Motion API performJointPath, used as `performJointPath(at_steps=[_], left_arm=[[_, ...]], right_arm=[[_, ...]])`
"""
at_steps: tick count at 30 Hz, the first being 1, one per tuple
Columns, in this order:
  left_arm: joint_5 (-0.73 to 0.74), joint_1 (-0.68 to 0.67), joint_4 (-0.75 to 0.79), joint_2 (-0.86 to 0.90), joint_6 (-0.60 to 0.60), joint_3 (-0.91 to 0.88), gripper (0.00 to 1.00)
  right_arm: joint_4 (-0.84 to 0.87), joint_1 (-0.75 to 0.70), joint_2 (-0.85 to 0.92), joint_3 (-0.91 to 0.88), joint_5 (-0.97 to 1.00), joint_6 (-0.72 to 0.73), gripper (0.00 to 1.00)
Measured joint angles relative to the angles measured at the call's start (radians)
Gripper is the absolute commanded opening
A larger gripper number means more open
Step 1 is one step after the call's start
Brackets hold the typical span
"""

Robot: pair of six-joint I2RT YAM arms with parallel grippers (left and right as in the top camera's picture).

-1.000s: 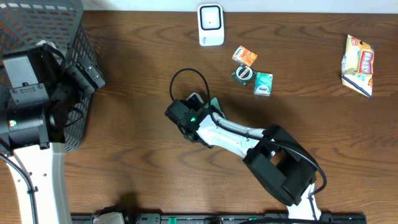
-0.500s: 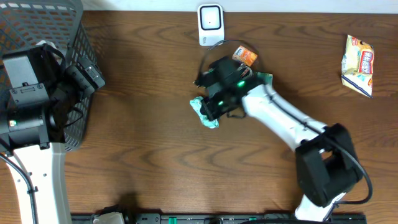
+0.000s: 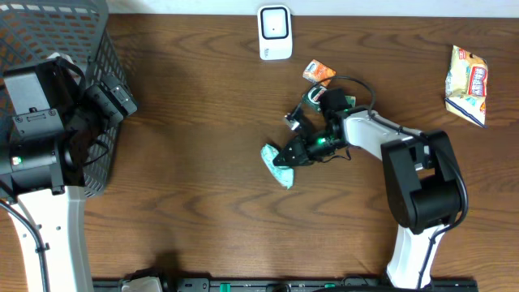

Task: Scan the item barcode

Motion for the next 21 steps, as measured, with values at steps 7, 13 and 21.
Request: performJointPath(at_steps=[7, 13, 21], left_arm=[[0.0, 0.0, 0.0, 0.0, 0.0, 0.0, 0.98], [0.0, 0.0, 0.0, 0.0, 0.0, 0.0, 0.98], [0.0, 0.0, 0.0, 0.0, 0.0, 0.0, 0.98]], right_arm=[[-0.069, -0.128, 0.008, 0.051, 0.11, 0.09, 0.44], [-0.235, -0.177, 0.002, 0.18, 0.134, 0.08, 0.53], [-0.256, -0.101, -0.006, 0.205, 0.201, -0.01, 0.75]])
